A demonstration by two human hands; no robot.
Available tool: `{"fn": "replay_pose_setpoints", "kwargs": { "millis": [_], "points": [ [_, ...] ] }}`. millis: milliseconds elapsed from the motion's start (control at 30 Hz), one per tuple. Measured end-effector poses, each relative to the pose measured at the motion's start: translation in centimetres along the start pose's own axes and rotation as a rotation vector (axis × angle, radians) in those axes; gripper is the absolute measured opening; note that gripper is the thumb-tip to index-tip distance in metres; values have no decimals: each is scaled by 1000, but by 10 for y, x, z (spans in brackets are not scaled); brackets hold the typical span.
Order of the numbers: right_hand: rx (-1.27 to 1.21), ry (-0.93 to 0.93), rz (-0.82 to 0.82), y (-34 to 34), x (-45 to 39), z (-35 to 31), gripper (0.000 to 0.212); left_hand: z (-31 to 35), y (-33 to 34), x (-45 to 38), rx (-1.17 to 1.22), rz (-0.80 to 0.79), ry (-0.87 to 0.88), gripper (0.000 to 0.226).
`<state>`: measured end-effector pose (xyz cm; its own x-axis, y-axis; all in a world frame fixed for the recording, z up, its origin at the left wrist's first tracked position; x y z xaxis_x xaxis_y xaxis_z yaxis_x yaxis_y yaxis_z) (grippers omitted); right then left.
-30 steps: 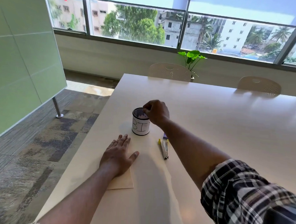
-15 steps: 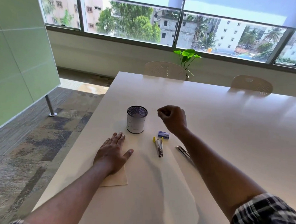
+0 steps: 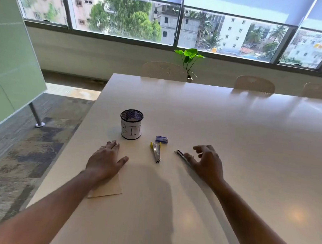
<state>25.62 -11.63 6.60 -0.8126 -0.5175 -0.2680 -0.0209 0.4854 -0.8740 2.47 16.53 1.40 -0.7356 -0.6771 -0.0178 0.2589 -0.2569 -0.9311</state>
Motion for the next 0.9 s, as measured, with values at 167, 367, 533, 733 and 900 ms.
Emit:
{"fn": "replay_pose_setpoints", "kwargs": {
  "millis": [167, 367, 533, 733, 900],
  "points": [
    [111, 83, -117, 24, 16, 13, 52, 21, -1, 10, 99, 33, 30, 61],
    [112, 80, -68, 22, 21, 11, 31, 41, 8, 34, 239, 100, 81, 59],
    [45, 28, -44, 16, 30, 9, 24, 57, 5, 57, 319, 133, 214, 57],
    [-115, -250, -144, 15, 59, -26, 11, 85, 2, 89, 464, 148, 390, 49],
    [-141, -404, -204, 22, 87, -45, 12, 94, 6, 106, 498, 168, 404, 49]
  ]
}}
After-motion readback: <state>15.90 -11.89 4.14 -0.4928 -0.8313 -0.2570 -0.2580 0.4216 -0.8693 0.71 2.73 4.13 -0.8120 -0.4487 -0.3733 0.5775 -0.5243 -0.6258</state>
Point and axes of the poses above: each hand's wrist, its own x-axis away from the middle knuckle, its own y-axis out of the palm, z = x × y, the point moved 9 cm from there along -x, towards the middle knuckle, and after that the axes turned 8 degrees about x, right-handed, at the moved point
